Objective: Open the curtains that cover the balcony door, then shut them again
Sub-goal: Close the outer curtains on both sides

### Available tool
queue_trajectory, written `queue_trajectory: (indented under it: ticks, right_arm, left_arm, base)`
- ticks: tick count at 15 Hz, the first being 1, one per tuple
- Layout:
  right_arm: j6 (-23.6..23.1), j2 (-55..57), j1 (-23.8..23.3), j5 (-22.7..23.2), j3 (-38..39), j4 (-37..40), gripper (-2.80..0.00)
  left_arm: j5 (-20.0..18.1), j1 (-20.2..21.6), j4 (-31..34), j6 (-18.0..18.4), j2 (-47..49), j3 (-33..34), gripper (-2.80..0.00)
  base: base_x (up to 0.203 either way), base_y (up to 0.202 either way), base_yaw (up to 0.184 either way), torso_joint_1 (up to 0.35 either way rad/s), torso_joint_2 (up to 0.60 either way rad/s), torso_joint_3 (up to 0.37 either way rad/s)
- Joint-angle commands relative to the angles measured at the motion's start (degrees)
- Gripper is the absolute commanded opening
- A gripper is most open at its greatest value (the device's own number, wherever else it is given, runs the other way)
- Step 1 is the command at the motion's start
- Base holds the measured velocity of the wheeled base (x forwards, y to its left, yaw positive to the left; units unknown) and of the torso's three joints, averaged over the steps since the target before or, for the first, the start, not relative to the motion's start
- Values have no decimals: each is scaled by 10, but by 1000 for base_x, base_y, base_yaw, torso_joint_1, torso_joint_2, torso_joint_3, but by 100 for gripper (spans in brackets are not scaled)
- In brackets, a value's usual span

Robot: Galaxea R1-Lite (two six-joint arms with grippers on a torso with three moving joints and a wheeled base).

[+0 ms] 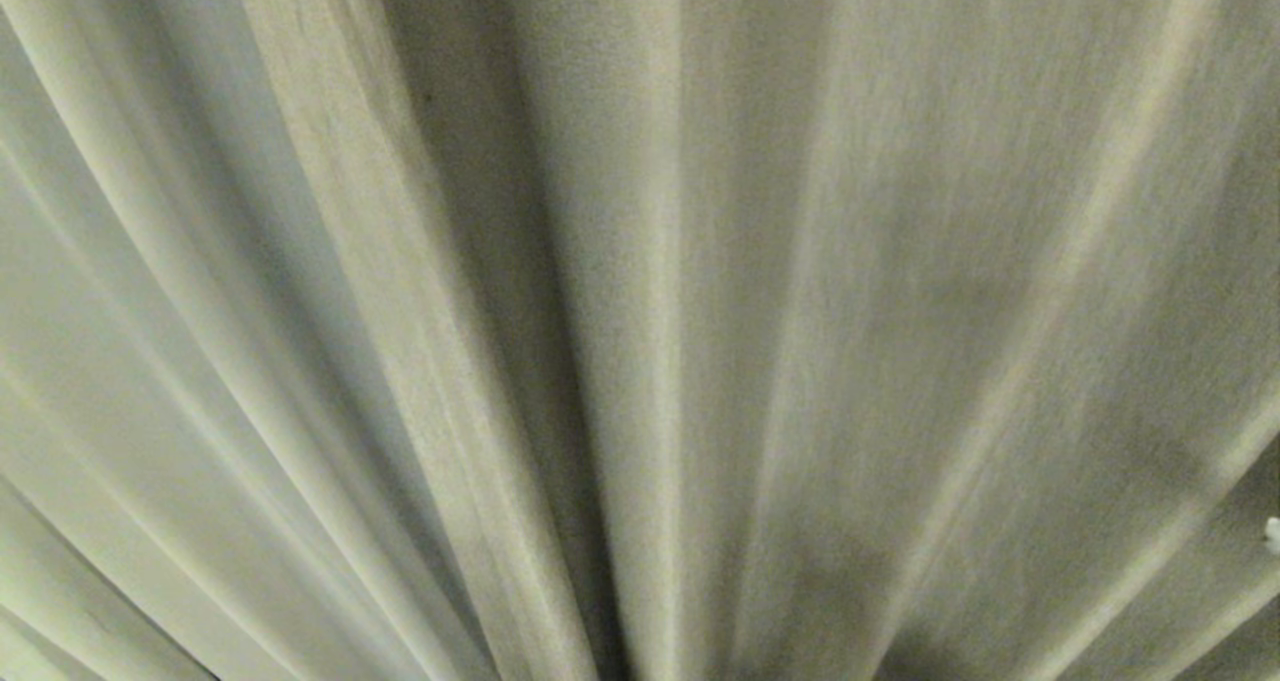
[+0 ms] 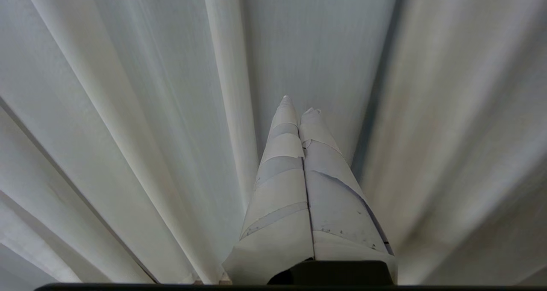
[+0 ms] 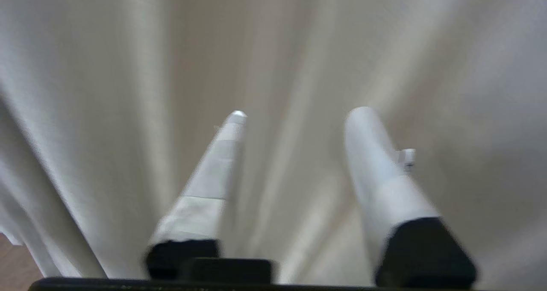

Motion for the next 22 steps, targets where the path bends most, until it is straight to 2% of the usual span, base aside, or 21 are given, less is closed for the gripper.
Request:
queue_trajectory:
  ticks: [1, 3, 5, 6, 9, 13, 19, 22]
  right_arm:
    - [14, -12, -69, 33, 5, 15, -280]
    - [35, -39, -125, 65, 7, 77, -280]
    - [49, -65, -139, 70, 11, 103, -280]
    - [49, -72, -139, 65, 21, 95, -280]
    - [49, -70, -136, -1, 61, 42, -280]
    - [52, -123, -135, 4, 132, -2, -280]
    - [45, -264, -133, 22, 133, 209, -280]
    - [52, -326, -133, 24, 133, 217, -280]
  left_arm:
    - [0, 0, 0, 0, 0, 0, -280]
    - [0, 0, 0, 0, 0, 0, -280]
    - [0, 0, 0, 0, 0, 0, -280]
    - [0, 0, 0, 0, 0, 0, -280]
    - [0, 0, 0, 0, 0, 0, -280]
    - [0, 0, 0, 0, 0, 0, -280]
    - [0, 0, 0, 0, 0, 0, -280]
    - [0, 0, 0, 0, 0, 0, -280]
  base:
    - [0, 0, 0, 0, 0, 0]
    - [0, 0, 0, 0, 0, 0]
    - [0, 0, 0, 0, 0, 0]
    - [0, 0, 0, 0, 0, 0]
    - [0, 0, 0, 0, 0, 0]
    - [0, 0, 0, 0, 0, 0]
    - [0, 0, 0, 0, 0, 0]
    - [0, 0, 0, 0, 0, 0]
